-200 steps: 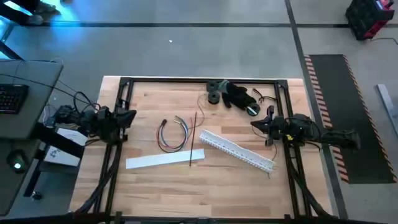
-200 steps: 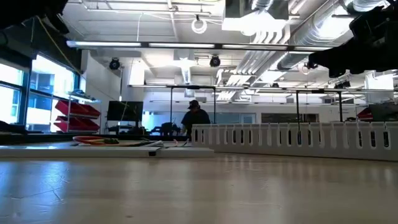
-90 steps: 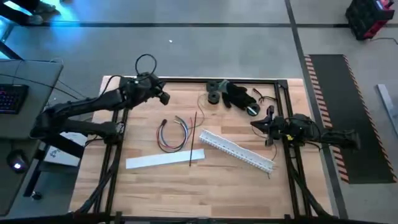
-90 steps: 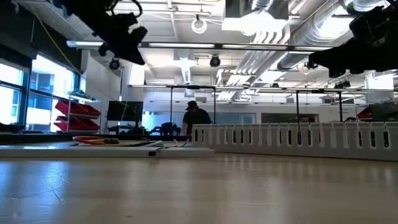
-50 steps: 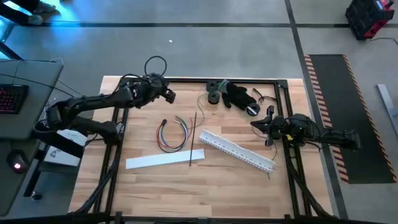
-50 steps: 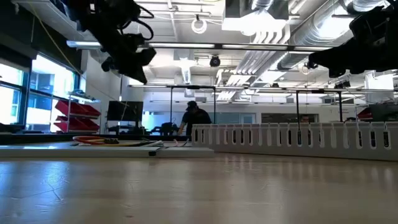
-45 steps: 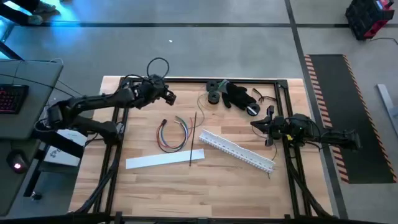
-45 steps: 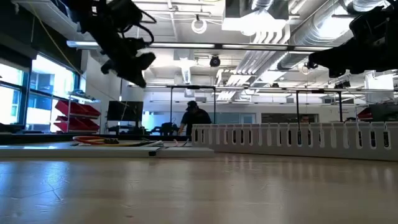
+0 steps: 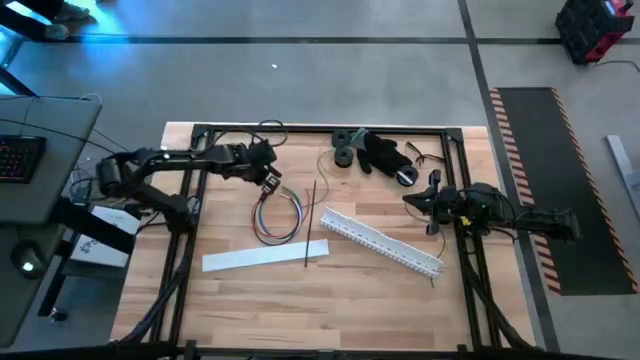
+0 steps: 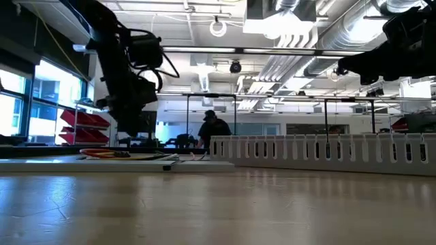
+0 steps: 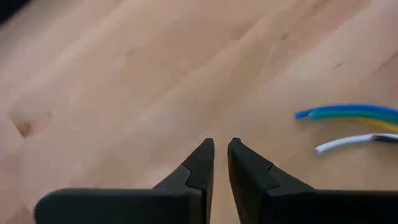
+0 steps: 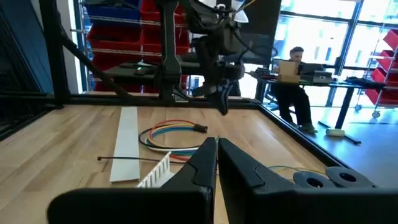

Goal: Ziptie cables
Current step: Adjust the cable wires

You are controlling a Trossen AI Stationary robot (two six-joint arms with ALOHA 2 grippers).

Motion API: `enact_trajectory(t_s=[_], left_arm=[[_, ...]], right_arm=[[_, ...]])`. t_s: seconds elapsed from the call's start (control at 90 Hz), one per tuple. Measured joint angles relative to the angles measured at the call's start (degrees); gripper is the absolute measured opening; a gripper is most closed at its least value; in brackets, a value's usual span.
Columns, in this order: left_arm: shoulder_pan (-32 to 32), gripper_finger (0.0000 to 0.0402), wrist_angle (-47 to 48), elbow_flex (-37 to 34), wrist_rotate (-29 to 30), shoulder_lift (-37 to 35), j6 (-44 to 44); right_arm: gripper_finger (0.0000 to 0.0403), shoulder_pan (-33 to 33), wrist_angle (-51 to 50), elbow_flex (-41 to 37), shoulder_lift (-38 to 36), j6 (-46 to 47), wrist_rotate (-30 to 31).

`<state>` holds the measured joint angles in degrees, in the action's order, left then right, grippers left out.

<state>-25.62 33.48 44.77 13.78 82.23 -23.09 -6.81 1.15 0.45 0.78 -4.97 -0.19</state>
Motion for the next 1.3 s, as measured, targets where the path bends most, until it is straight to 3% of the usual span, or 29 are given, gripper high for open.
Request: enact_trajectory(t_s=[0.133, 0.411, 0.589, 0.8, 1.1, 1.3], left_arm=[[0.9, 0.0085, 2.9, -0.4, -2.5, 1.1, -0.9], [4.3, 0.0225, 8.2, -0.5, -5.1, 0.3, -8.4], [6.8, 0.0252, 2.5, -3.5, -4.7, 0.5, -11.8], [6.9, 0.0207, -0.5, -6.1, -4.6, 2.9, -13.7], [6.5, 0.0038, -3.4, -5.7, -3.5, 6.4, -8.6], [2.9, 0.0024, -3.5, 1.6, 6.8, 3.0, 0.8]], right_arm=[[0.0, 0.0, 0.0, 0.0, 0.0, 0.0, 0.0], [0.0, 0.0, 0.0, 0.0, 0.0, 0.0, 0.0], [0.0, 0.0, 0.0, 0.0, 0.0, 0.0, 0.0], [0.0, 0.0, 0.0, 0.0, 0.0, 0.0, 0.0], [0.0, 0.0, 0.0, 0.0, 0.0, 0.0, 0.0], [0.0, 0.0, 0.0, 0.0, 0.0, 0.0, 0.0]])
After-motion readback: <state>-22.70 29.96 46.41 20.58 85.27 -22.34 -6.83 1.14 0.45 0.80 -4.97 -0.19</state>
